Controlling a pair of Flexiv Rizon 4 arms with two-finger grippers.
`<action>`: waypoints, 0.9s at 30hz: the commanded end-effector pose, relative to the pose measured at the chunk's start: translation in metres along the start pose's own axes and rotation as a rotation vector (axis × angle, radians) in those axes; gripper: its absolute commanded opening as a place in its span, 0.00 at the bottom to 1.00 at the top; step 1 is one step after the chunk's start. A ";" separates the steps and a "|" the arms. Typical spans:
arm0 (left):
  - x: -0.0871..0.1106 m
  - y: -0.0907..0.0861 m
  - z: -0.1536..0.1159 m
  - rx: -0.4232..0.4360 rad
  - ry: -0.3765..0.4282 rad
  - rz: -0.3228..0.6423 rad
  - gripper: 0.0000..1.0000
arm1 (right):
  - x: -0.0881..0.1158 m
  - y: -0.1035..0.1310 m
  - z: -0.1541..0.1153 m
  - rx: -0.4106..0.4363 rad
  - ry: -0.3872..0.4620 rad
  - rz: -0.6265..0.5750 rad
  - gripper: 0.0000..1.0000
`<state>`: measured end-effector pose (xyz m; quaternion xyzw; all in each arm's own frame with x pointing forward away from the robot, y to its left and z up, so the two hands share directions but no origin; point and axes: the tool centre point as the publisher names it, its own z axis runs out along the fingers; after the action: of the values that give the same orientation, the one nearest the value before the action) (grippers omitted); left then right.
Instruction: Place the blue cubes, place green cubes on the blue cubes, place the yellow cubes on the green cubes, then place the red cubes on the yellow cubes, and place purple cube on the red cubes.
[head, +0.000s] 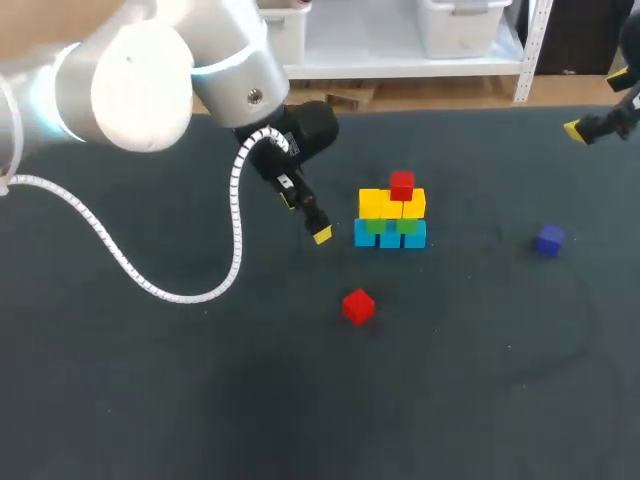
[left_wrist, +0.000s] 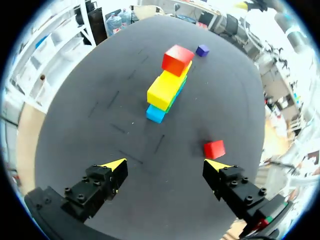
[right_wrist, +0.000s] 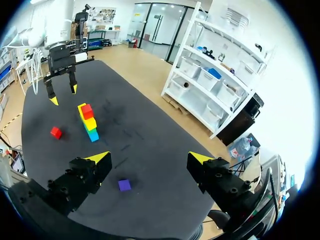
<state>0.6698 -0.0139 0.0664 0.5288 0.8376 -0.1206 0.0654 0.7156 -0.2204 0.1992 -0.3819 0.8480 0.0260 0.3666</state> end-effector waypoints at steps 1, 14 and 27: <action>0.000 -0.009 -0.008 -0.073 -0.004 0.092 1.00 | 0.002 0.004 -0.001 0.071 -0.004 0.002 1.00; 0.000 -0.009 -0.008 -0.073 -0.004 0.092 1.00 | 0.002 0.004 -0.001 0.071 -0.004 0.002 1.00; -0.020 -0.034 0.027 -0.056 0.110 0.291 1.00 | 0.002 0.004 -0.001 0.071 -0.004 0.002 1.00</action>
<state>0.6405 -0.0324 0.0602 0.6342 0.7654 -0.0788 0.0758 0.7156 -0.2199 0.1995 -0.3806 0.8483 0.0229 0.3674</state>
